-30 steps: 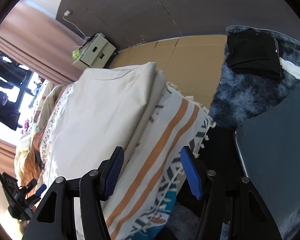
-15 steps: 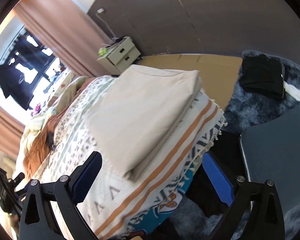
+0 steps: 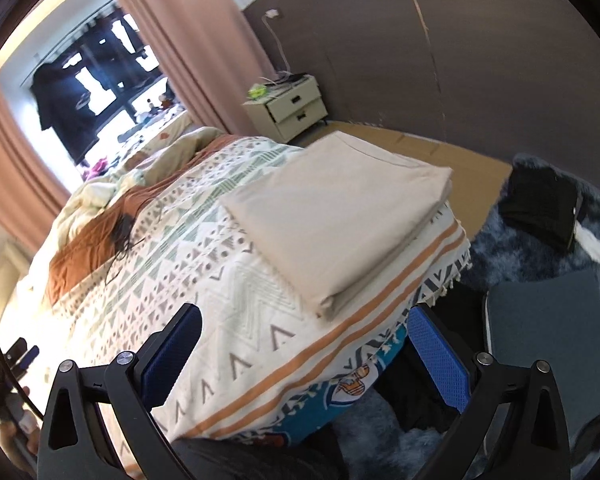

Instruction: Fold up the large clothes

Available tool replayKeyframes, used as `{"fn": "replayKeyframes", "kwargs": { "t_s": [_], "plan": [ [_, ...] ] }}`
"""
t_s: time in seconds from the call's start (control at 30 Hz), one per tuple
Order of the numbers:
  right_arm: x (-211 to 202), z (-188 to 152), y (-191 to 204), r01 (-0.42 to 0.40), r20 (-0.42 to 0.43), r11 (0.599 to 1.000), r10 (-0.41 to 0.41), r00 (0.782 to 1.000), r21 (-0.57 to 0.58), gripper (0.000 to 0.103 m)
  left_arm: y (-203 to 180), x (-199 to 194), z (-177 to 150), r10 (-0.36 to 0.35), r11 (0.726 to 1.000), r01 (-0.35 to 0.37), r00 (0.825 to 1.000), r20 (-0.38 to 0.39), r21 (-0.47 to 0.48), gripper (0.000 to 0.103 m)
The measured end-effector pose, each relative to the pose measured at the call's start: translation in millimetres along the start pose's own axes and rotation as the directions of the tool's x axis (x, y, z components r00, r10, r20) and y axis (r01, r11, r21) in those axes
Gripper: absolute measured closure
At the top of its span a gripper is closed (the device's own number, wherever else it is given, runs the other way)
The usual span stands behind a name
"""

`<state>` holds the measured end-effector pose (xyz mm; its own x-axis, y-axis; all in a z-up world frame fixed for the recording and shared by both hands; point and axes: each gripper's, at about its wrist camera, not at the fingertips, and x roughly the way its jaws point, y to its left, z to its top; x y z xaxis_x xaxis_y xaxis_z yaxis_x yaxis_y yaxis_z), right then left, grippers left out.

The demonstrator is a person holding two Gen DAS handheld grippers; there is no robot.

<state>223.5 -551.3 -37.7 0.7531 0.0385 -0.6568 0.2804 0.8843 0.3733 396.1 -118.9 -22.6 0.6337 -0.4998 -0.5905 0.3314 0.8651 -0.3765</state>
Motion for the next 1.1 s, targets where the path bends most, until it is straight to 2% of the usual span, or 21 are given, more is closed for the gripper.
{"fn": "replayKeyframes", "kwargs": {
  "t_s": [0.27, 0.47, 0.73, 0.83, 0.93, 1.1],
  "plan": [
    [-37.9, -33.1, 52.6, -0.022, 0.039, 0.993, 0.027, 0.999, -0.115, 0.0, 15.9, -88.8, -40.5, 0.103, 0.994, -0.107, 0.987, 0.125, 0.029, 0.0],
    [-61.0, -66.0, 74.1, -0.09, 0.069, 0.98, 0.104, 0.992, -0.178, 0.0, 23.5, -151.2, -80.8, 0.178, 0.981, -0.19, 0.963, 0.204, 0.042, 0.0],
    [-78.0, -102.6, 84.3, -0.113, 0.09, 0.966, 0.138, 0.986, -0.234, 0.0, 33.0, -208.3, -123.7, 0.253, 0.964, -0.267, 0.922, 0.295, 0.007, 0.0],
    [-87.8, -116.2, 90.4, -0.122, 0.095, 0.958, 0.151, 0.984, -0.259, 0.0, 32.3, -230.1, -138.5, 0.301, 0.948, -0.319, 0.898, 0.321, 0.002, 0.0],
    [-97.4, -126.4, 94.2, -0.131, 0.105, 0.955, 0.164, 0.981, -0.266, 0.0, 31.0, -252.6, -152.8, 0.325, 0.94, -0.341, 0.875, 0.358, -0.017, 0.0],
    [-113.3, -146.7, 105.7, -0.149, 0.12, 0.945, 0.19, 0.974, -0.292, 0.0, 32.0, -277.5, -176.5, 0.368, 0.925, -0.376, 0.853, 0.37, -0.052, 0.0]
  ]
}}
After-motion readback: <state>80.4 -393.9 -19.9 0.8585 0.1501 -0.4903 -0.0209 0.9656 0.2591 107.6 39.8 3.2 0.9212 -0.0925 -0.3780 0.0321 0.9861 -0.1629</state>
